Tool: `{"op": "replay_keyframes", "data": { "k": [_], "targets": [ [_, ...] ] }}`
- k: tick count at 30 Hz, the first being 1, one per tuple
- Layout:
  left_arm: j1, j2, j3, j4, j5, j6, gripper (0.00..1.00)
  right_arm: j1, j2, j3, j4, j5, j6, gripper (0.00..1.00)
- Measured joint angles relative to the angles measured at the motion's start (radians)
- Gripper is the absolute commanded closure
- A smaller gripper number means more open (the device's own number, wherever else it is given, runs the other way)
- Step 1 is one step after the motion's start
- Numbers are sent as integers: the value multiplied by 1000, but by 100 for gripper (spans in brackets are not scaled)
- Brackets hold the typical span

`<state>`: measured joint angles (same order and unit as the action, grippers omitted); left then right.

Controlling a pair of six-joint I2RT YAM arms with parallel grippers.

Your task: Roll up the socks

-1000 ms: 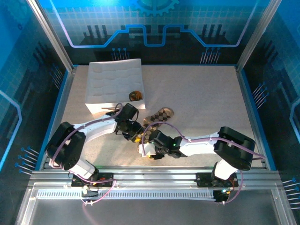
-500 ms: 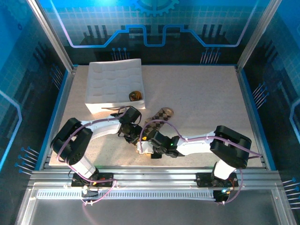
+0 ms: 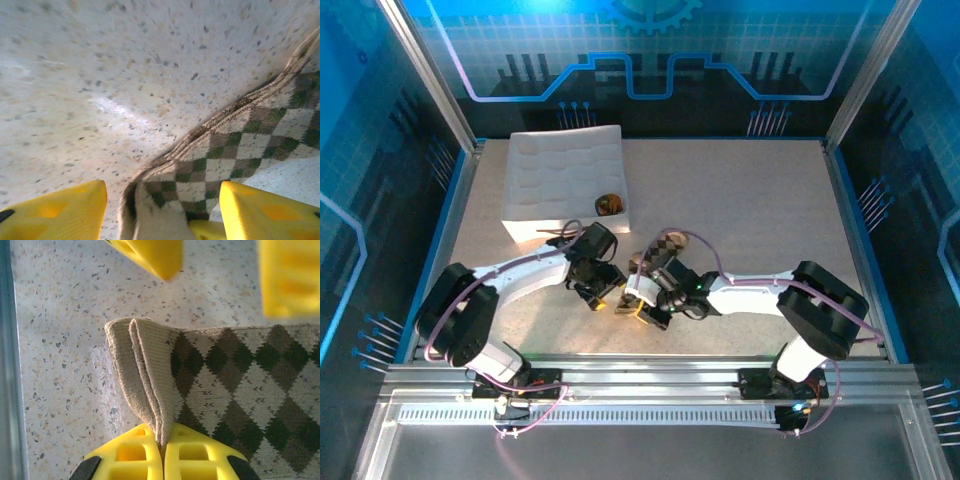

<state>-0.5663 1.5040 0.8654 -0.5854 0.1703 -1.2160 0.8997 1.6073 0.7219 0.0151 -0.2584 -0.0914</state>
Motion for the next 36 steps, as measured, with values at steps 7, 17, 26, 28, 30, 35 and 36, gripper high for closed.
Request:
{"op": "replay_keyframes", "data": {
  "k": [7, 17, 26, 28, 30, 35, 36],
  "targets": [
    [18, -105, 6, -64, -35, 2, 51, -103, 87, 46, -18, -196, 153, 100],
    [-40, -133, -19, 52, 58, -31, 58, -190, 199, 119, -56, -354, 305, 100],
    [-70, -63, -18, 97, 82, -61, 65, -222, 217, 120, -59, -408, 353, 100],
    [-70, -41, -17, 109, 85, -66, 66, -222, 218, 120, -59, -409, 358, 100],
    [-70, -13, -15, 129, 88, -69, 68, -222, 218, 120, -58, -411, 362, 100],
    [-71, 56, -15, 195, 85, -70, 72, -223, 218, 120, -58, -412, 365, 100],
    [-71, 70, -15, 208, 81, -70, 73, -224, 219, 120, -58, -412, 365, 98]
  ]
}}
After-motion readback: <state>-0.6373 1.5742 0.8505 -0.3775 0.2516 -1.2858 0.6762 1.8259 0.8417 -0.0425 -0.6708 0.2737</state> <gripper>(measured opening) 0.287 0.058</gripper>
